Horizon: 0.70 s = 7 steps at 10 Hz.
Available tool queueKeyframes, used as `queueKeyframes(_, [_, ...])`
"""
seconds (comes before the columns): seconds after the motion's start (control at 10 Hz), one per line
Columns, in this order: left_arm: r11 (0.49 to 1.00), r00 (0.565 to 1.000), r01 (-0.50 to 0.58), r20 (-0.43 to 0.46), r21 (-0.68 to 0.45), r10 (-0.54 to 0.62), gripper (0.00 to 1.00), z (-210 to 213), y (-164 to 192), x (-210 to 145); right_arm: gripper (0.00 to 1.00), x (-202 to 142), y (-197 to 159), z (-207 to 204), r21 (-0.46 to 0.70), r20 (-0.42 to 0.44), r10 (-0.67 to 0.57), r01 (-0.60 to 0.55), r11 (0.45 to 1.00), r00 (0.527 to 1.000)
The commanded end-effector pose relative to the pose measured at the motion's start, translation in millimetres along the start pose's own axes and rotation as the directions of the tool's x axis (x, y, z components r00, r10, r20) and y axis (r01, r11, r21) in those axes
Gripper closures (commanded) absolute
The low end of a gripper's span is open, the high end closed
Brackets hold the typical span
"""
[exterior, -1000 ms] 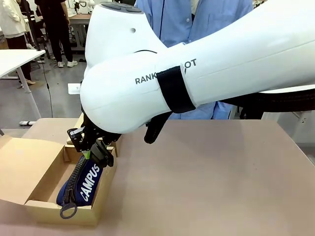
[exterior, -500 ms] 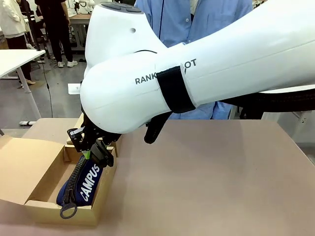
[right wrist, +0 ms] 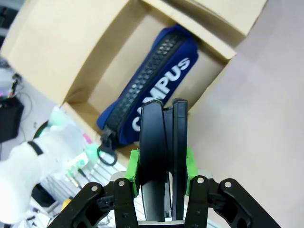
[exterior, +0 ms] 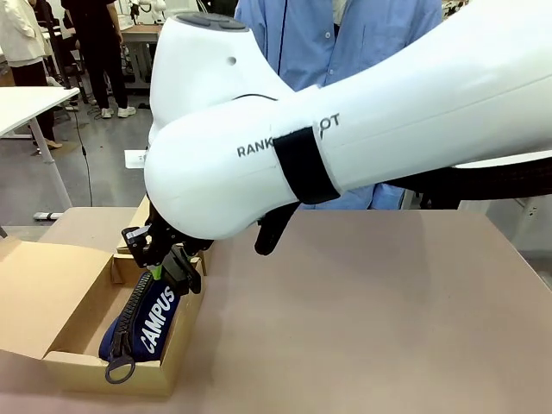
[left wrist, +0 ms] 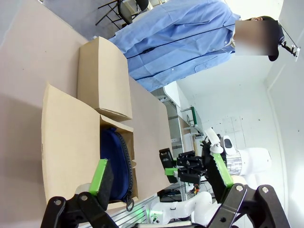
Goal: Place items inside the box.
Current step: Pick up a Pencil pouch or Stapler and place it inside the Mailer Box closest to the robot.
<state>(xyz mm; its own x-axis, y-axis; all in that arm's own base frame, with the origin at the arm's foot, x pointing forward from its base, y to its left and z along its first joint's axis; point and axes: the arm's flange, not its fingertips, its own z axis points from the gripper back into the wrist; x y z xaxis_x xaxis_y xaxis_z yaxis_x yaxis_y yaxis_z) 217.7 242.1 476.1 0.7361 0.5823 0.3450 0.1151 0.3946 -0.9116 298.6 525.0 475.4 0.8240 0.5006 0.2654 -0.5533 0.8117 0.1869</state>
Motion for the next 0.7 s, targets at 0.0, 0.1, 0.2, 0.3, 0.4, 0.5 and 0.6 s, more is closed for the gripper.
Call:
queueKeyframes(0.0, [1.000, 1.000, 0.016, 0.013, -0.026, -0.016, 0.00, -0.1, -1.5, 0.4, 0.58, 21.2, 21.6, -18.9, -0.092, 0.068, -0.131, 0.137, 0.986, 0.989])
queueKeyframes(0.1, [1.000, 1.000, 0.016, 0.013, -0.026, -0.016, 0.00, -0.1, -1.5, 0.4, 0.58, 27.1, 31.8, -25.5, -0.097, 0.082, -0.214, 0.221, 0.970, 0.973])
queueKeyframes(0.2, [1.000, 1.000, 0.016, 0.013, -0.026, -0.016, 0.00, -0.1, -1.5, 0.4, 0.58, 30.7, 39.6, -31.3, -0.119, 0.092, -0.305, 0.314, 0.942, 0.948])
queueKeyframes(0.3, [1.000, 1.000, 0.016, 0.013, -0.026, -0.016, 0.00, -0.1, -1.5, 0.4, 0.58, 32.8, 48.1, -37.6, -0.075, 0.091, -0.315, 0.322, 0.944, 0.945])
queueKeyframes(0.4, [1.000, 1.000, 0.016, 0.013, -0.026, -0.016, 0.00, -0.1, -1.5, 0.4, 0.58, 34.5, 50.5, -45.4, -0.078, 0.077, -0.357, 0.362, 0.929, 0.931])
queueKeyframes(0.5, [1.000, 1.000, 0.016, 0.013, -0.026, -0.016, 0.00, -0.1, -1.5, 0.4, 0.58, 35.8, 47.9, -50.7, -0.075, 0.056, -0.385, 0.389, 0.918, 0.921])
queueKeyframes(0.6, [1.000, 1.000, 0.016, 0.013, -0.026, -0.016, 0.00, -0.1, -1.5, 0.4, 0.58, 35.4, 44.0, -57.5, -0.077, 0.042, -0.431, 0.433, 0.898, 0.901])
